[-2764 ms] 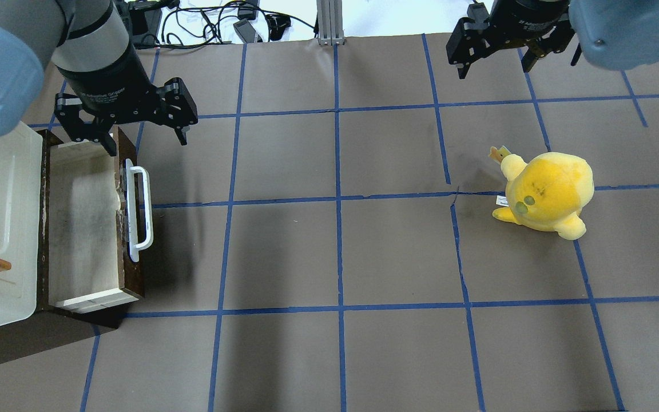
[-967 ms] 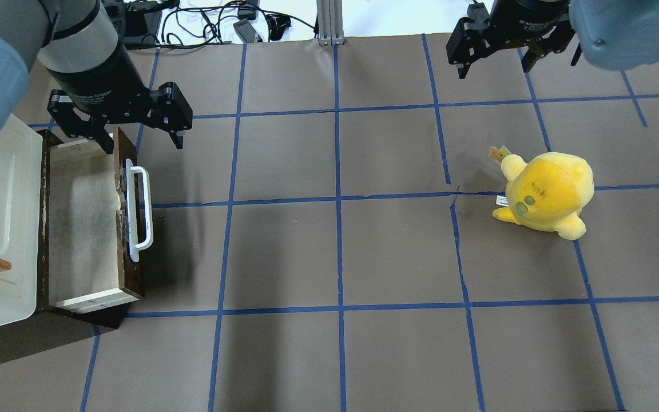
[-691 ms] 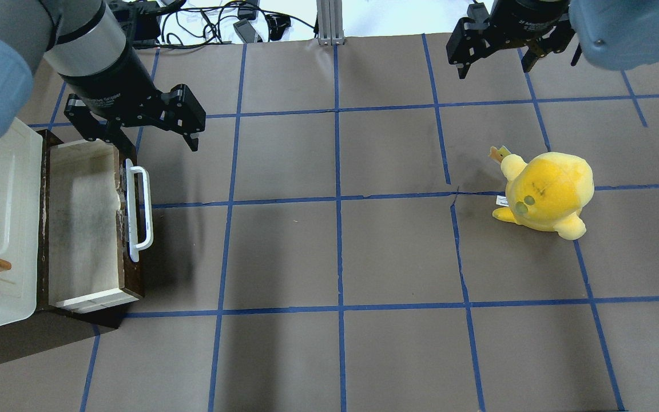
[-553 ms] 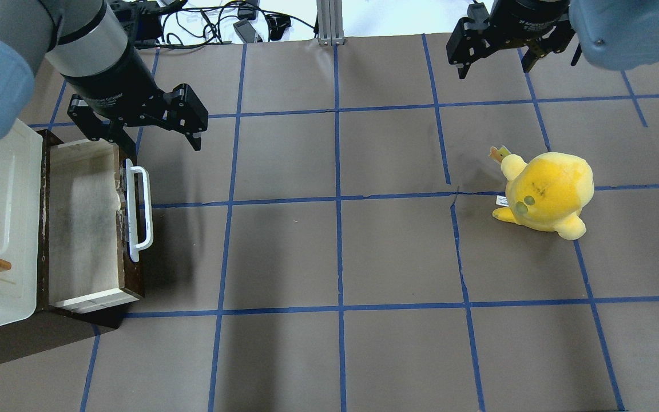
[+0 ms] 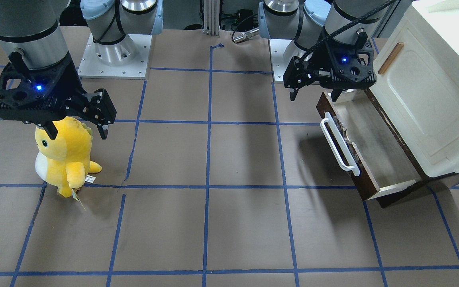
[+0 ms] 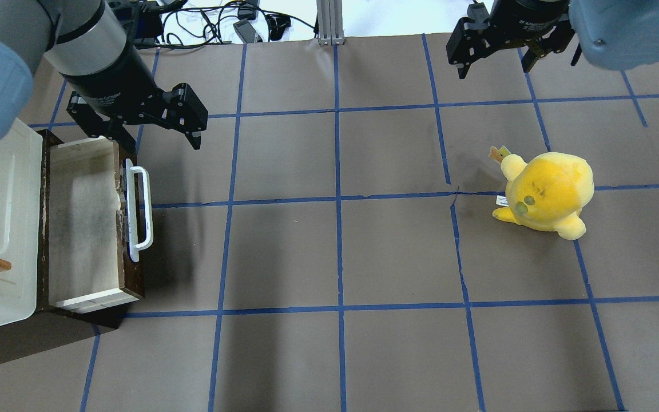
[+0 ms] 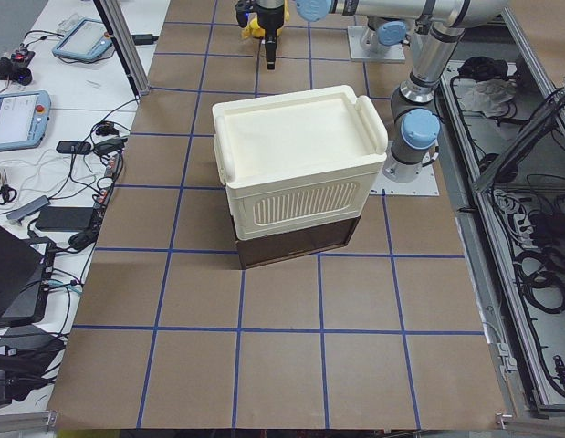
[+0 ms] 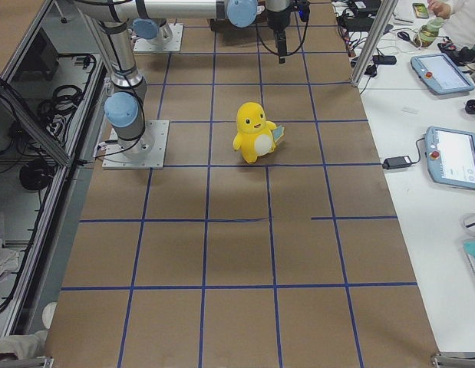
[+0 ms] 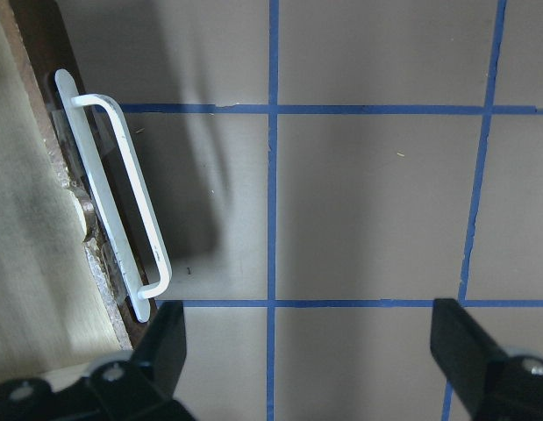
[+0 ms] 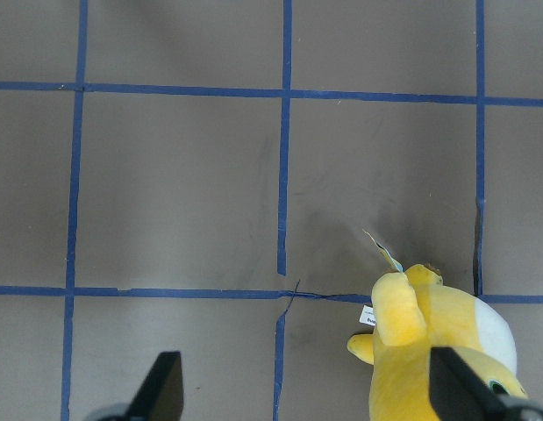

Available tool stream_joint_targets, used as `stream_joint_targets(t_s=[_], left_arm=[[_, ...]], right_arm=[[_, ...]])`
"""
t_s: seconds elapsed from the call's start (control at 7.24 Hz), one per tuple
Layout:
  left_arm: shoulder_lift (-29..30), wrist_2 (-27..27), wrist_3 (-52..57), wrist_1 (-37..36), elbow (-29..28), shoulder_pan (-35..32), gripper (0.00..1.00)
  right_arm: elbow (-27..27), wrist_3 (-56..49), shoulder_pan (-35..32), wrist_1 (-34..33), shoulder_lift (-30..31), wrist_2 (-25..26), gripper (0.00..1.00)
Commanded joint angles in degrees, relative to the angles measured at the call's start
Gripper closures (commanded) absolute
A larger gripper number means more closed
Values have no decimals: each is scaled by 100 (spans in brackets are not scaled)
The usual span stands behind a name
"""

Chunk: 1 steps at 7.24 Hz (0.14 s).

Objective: Pull drawer sideways

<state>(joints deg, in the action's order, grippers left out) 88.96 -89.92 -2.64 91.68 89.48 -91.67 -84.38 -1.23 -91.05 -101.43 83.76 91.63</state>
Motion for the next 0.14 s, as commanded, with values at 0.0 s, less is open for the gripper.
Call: stream_joint_targets(t_s=[0.0], left_arm=[[-10,-8,0,-53,-9,0,0]], right_arm=[[0,0,0,0,0,-5,0]])
